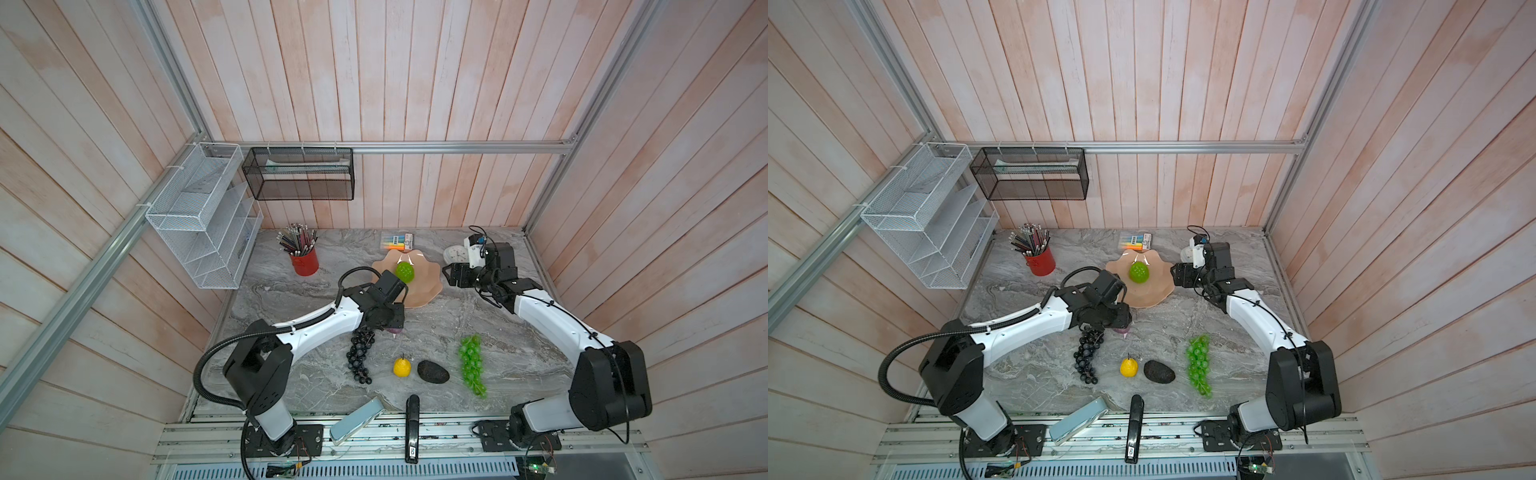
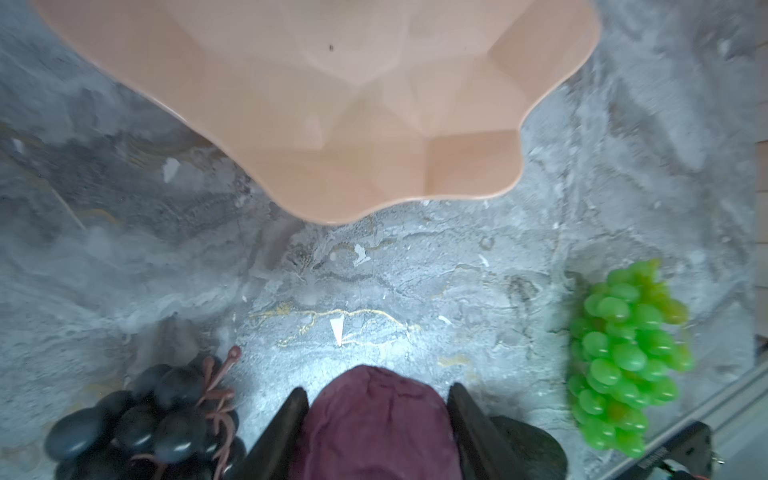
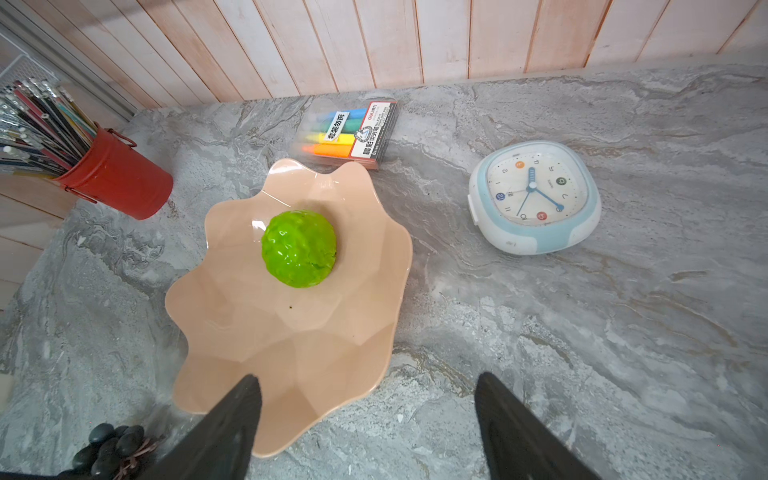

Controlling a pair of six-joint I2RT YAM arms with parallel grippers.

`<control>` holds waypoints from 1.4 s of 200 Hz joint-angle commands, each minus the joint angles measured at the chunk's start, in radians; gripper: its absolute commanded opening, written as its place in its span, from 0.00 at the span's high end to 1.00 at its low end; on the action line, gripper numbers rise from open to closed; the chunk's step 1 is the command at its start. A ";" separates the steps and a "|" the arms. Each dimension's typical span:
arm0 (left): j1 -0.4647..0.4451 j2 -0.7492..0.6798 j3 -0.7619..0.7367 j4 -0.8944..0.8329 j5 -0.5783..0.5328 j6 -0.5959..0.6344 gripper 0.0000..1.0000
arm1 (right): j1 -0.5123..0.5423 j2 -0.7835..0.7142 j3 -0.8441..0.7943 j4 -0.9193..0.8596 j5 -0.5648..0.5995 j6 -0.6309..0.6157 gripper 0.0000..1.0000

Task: Place and organize the fake fruits in the fruit bowl
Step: 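Lower the left gripper onto the purple fig and grasp it while the right gripper withdraws, then lift the purple fig with the left gripper into the bowl beside the green fruit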

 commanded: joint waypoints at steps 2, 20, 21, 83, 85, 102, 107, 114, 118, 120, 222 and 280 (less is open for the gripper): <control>0.064 -0.034 0.040 -0.026 0.025 0.046 0.70 | 0.003 -0.018 -0.002 0.030 0.005 0.023 0.19; 0.125 0.007 0.121 -0.036 0.012 0.079 0.70 | 0.009 -0.006 0.017 0.027 -0.016 0.026 0.19; 0.127 0.008 0.125 -0.035 0.012 0.080 0.70 | 0.010 -0.005 0.018 0.026 -0.018 0.026 0.19; 0.209 0.331 0.455 -0.049 -0.058 0.186 0.70 | 0.049 0.006 0.071 -0.009 -0.023 0.006 0.19; 0.209 0.344 0.469 -0.055 -0.065 0.187 0.70 | 0.050 0.005 0.070 -0.009 -0.022 0.007 0.19; 0.216 0.428 0.561 -0.084 -0.093 0.202 0.70 | 0.053 -0.007 0.056 -0.003 -0.020 0.010 0.19; 0.218 0.445 0.576 -0.082 -0.098 0.204 0.70 | 0.054 -0.013 0.051 -0.002 -0.020 0.011 0.19; 0.222 0.466 0.594 -0.075 -0.100 0.206 0.70 | 0.054 -0.019 0.043 -0.002 -0.021 0.009 0.19; 0.225 0.475 0.603 -0.070 -0.100 0.206 0.70 | 0.054 -0.021 0.039 -0.003 -0.022 0.009 0.19; 0.226 0.479 0.606 -0.069 -0.100 0.206 0.70 | 0.054 -0.022 0.036 -0.003 -0.022 0.008 0.19; 0.233 0.676 0.751 -0.050 -0.036 0.215 0.70 | 0.054 -0.091 -0.091 0.016 -0.012 -0.026 0.19; 0.232 0.675 0.688 0.039 0.012 0.208 0.65 | 0.053 -0.100 -0.093 0.010 -0.008 -0.026 0.19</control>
